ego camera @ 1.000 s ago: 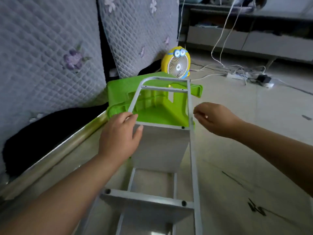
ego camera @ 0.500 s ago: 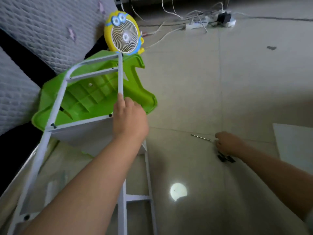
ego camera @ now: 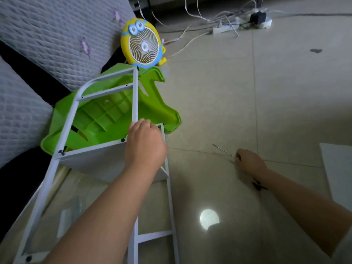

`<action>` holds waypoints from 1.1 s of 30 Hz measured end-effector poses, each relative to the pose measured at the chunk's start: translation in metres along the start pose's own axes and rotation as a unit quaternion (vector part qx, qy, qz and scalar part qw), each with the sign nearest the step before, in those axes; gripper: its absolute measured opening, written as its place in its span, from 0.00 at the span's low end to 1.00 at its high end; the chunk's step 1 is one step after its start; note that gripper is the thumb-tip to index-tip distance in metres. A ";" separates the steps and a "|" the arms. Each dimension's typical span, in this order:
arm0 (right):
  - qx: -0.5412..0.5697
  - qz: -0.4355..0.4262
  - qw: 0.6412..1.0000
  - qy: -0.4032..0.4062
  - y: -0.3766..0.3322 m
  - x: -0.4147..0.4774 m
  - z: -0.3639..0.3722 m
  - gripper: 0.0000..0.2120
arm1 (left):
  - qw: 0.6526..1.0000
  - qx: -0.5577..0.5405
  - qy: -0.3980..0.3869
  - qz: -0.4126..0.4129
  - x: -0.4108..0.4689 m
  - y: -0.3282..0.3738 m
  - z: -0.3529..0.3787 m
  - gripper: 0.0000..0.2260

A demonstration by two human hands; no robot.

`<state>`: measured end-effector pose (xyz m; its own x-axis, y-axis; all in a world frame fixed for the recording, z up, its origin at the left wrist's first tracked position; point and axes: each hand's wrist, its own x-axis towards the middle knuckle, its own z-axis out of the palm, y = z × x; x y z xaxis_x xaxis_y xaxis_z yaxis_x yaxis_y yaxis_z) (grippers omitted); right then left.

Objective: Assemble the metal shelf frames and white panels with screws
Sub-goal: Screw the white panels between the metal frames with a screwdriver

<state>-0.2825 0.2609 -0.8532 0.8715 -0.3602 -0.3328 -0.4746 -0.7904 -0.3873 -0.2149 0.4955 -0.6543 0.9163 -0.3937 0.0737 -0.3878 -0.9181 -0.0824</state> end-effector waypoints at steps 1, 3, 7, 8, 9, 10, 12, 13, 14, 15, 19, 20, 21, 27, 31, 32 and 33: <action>0.034 -0.023 0.999 0.011 -0.009 -0.002 -0.009 0.03 | 1.000 -0.003 0.001 0.003 0.000 0.000 0.001 0.11; 0.105 -0.066 0.992 0.034 -0.031 -0.012 -0.032 0.04 | 0.999 -0.037 0.006 0.000 -0.001 0.001 -0.001 0.11; 0.203 -0.138 0.966 0.081 -0.085 -0.038 -0.083 0.04 | 0.983 -0.162 0.091 -0.002 -0.001 0.000 -0.005 0.11; 0.217 -0.159 0.959 0.085 -0.099 -0.044 -0.095 0.03 | 0.974 -0.205 0.095 -0.025 -0.001 -0.001 -0.009 0.13; 0.239 -0.176 0.951 0.088 -0.113 -0.051 -0.104 0.03 | 0.963 -0.248 0.087 -0.056 -0.002 -0.005 -0.015 0.15; 0.267 -0.190 0.941 0.090 -0.127 -0.057 -0.112 0.04 | 0.953 -0.280 0.083 -0.082 -0.003 -0.013 -0.019 0.17; 0.330 -0.208 0.917 0.084 -0.153 -0.069 -0.124 0.05 | 0.942 -0.298 0.113 -0.104 -0.007 -0.032 -0.025 0.19; 0.356 -0.217 0.905 0.081 -0.167 -0.075 -0.128 0.07 | 0.942 -0.292 0.127 -0.107 -0.010 -0.044 -0.025 0.19; 0.378 -0.228 0.894 0.078 -0.180 -0.079 -0.131 0.08 | 0.943 -0.280 0.137 -0.114 -0.014 -0.057 -0.026 0.19; 0.397 -0.240 0.883 0.073 -0.194 -0.083 -0.133 0.10 | 0.944 -0.271 0.139 -0.125 -0.019 -0.071 -0.026 0.19; 0.435 -0.283 0.853 0.049 -0.250 -0.095 -0.136 0.12 | 0.941 -0.225 0.168 -0.190 -0.041 -0.128 -0.023 0.18; 0.437 -0.293 0.849 0.045 -0.264 -0.096 -0.135 0.12 | 0.936 -0.219 0.178 -0.211 -0.045 -0.142 -0.023 0.16; 0.438 -0.303 0.846 0.040 -0.277 -0.096 -0.132 0.12 | 0.930 -0.220 0.180 -0.235 -0.049 -0.156 -0.022 0.13; 0.353 -0.357 0.863 0.061 -0.340 -0.101 -0.109 0.12 | 0.908 -0.331 0.083 -0.245 -0.066 -0.201 -0.009 0.16; 0.258 -0.416 0.863 0.124 -0.361 -0.106 -0.105 0.12 | 0.918 -0.334 0.071 -0.203 -0.065 -0.193 -0.004 0.10; 0.236 -0.433 0.859 0.138 -0.365 -0.107 -0.105 0.09 | 0.914 -0.338 0.080 -0.209 -0.064 -0.191 -0.002 0.08; 0.212 -0.450 0.854 0.151 -0.367 -0.108 -0.106 0.08 | 0.910 -0.342 0.091 -0.217 -0.064 -0.191 0.001 0.08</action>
<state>-0.1895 0.5375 -0.5838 0.8685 0.1372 0.4763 0.4584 -0.5877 -0.6667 -0.1994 0.6957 -0.6440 0.9903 0.0697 0.1205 -0.0214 -0.7790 0.6267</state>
